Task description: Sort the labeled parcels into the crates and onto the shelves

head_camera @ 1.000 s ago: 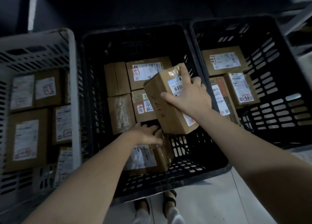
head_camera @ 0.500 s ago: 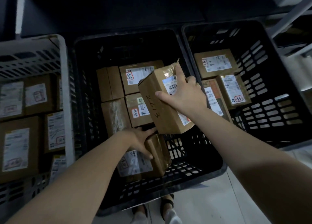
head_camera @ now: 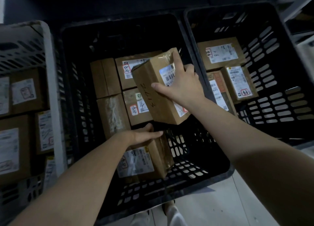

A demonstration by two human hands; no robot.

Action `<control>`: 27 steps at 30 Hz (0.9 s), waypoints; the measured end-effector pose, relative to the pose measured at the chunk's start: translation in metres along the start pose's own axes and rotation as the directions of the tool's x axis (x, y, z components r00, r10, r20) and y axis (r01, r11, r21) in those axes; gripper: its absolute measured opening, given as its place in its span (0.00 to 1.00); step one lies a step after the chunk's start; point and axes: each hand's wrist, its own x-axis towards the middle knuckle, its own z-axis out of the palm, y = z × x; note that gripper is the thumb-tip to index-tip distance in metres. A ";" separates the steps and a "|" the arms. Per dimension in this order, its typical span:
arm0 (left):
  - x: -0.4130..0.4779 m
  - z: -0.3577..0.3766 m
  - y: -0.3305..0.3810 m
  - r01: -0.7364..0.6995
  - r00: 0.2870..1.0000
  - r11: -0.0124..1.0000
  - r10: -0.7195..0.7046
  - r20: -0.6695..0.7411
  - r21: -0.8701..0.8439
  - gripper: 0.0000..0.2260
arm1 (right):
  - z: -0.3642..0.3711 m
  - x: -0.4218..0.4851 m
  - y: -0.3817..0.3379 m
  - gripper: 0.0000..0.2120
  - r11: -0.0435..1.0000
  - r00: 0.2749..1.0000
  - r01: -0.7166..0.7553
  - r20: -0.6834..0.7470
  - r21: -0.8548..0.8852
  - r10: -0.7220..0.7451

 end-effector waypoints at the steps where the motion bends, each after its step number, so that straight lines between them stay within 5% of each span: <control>1: 0.001 0.002 -0.001 -0.014 1.000 1.000 0.014 -0.018 -0.013 0.36 | 0.002 0.001 0.001 0.53 0.999 1.000 0.025 -0.007 0.025 -0.025; 16: 0.005 -0.001 0.014 -0.049 0.999 0.985 0.047 0.013 0.167 0.34 | 0.012 0.008 0.007 0.51 0.986 0.995 0.101 -0.040 0.134 -0.096; 20: -0.018 -0.015 0.007 -0.114 0.980 0.988 0.096 0.174 0.101 0.41 | 0.013 0.008 0.008 0.52 0.982 0.995 0.094 -0.047 0.163 -0.087; 27: -0.030 -0.024 0.028 -0.079 0.974 0.881 -0.031 0.223 0.466 0.55 | 0.013 0.006 0.008 0.52 0.981 0.997 0.072 -0.050 0.180 -0.064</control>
